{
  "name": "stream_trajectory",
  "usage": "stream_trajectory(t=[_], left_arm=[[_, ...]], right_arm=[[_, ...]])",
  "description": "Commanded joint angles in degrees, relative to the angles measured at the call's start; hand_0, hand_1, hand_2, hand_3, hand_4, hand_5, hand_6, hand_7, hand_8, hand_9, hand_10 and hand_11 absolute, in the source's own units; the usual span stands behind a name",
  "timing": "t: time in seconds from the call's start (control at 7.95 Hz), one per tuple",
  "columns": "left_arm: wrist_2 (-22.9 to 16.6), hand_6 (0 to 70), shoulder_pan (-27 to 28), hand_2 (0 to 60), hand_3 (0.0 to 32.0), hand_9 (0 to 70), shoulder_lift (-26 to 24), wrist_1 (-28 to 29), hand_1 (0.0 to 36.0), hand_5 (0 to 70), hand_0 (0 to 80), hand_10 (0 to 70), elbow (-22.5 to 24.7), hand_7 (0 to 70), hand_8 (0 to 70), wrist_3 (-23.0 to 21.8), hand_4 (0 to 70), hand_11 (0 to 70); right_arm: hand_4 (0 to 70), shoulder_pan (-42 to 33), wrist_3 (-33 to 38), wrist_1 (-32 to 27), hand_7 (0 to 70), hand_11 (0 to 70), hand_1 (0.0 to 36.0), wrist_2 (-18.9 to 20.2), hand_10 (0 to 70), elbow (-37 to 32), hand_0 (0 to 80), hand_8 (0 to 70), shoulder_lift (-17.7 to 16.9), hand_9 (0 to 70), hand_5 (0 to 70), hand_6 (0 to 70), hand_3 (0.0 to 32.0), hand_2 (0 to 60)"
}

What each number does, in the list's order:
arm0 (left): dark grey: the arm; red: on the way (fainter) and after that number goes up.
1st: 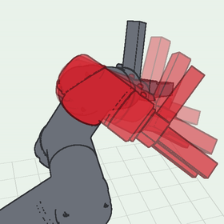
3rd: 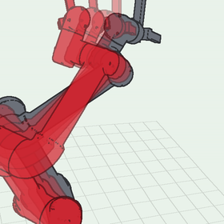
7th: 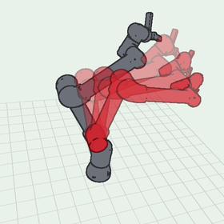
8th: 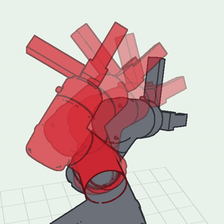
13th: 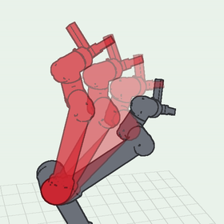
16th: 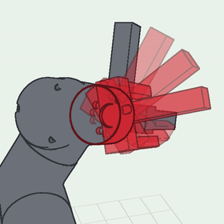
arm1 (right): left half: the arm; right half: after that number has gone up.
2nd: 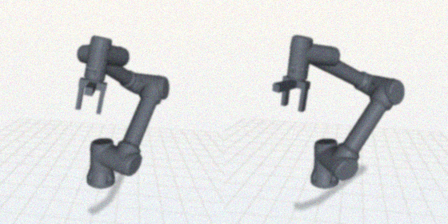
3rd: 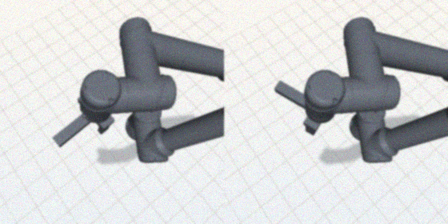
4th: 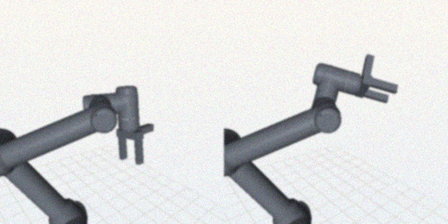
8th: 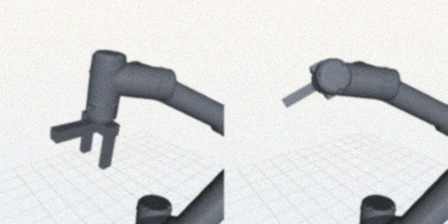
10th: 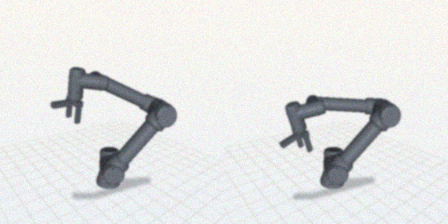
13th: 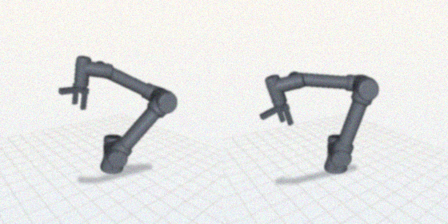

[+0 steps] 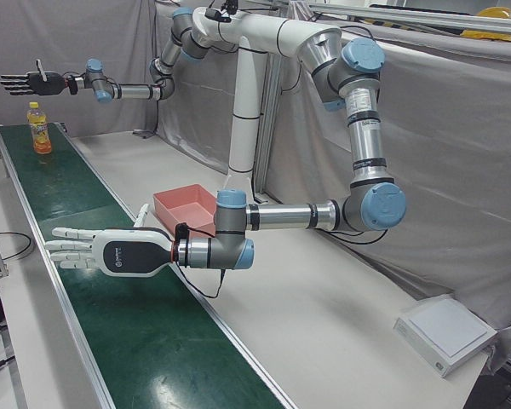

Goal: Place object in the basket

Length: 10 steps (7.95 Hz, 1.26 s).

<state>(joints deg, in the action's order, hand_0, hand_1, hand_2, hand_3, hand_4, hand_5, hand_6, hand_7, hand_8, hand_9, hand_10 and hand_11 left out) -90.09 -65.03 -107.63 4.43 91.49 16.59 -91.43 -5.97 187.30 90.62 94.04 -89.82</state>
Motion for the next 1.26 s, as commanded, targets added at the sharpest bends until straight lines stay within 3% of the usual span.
stream_trajectory(t=[0.0, 0.25, 1.13], left_arm=[[0.26, 0.0, 0.08, 0.0, 0.4, 0.2, 0.05, 1.54, 0.7, 6.2, 52.6, 3.2, 0.0, 0.0, 0.0, 0.46, 7.4, 5.8], [1.57, 0.0, 0.08, 0.0, 1.6, 0.1, 0.31, 2.69, 0.2, 5.5, 51.8, 3.2, 0.0, 0.0, 0.0, 0.46, 7.4, 5.8], [1.58, 0.0, -0.01, 0.0, 0.0, 0.1, 0.23, -0.21, 1.6, 7.0, 54.6, 2.6, 0.0, 0.0, 0.0, 0.46, 9.0, 5.1]], right_arm=[[0.0, -0.06, 0.08, 0.0, 0.0, 0.0, 0.0, 0.0, 0.0, 0.0, 0.0, 0.0, 0.0, 0.0, 0.0, 0.0, 0.0, 0.0], [0.0, -0.07, -0.01, 0.0, 0.0, 0.0, 0.0, 0.0, 0.0, 0.0, 0.0, 0.0, 0.0, 0.0, 0.0, 0.0, 0.0, 0.0], [0.0, -0.07, 0.08, 0.0, 0.0, 0.0, 0.0, 0.0, 0.0, 0.09, 0.0, 0.0, 0.0, 0.0, 0.0, 0.0, 0.0, 0.0]])
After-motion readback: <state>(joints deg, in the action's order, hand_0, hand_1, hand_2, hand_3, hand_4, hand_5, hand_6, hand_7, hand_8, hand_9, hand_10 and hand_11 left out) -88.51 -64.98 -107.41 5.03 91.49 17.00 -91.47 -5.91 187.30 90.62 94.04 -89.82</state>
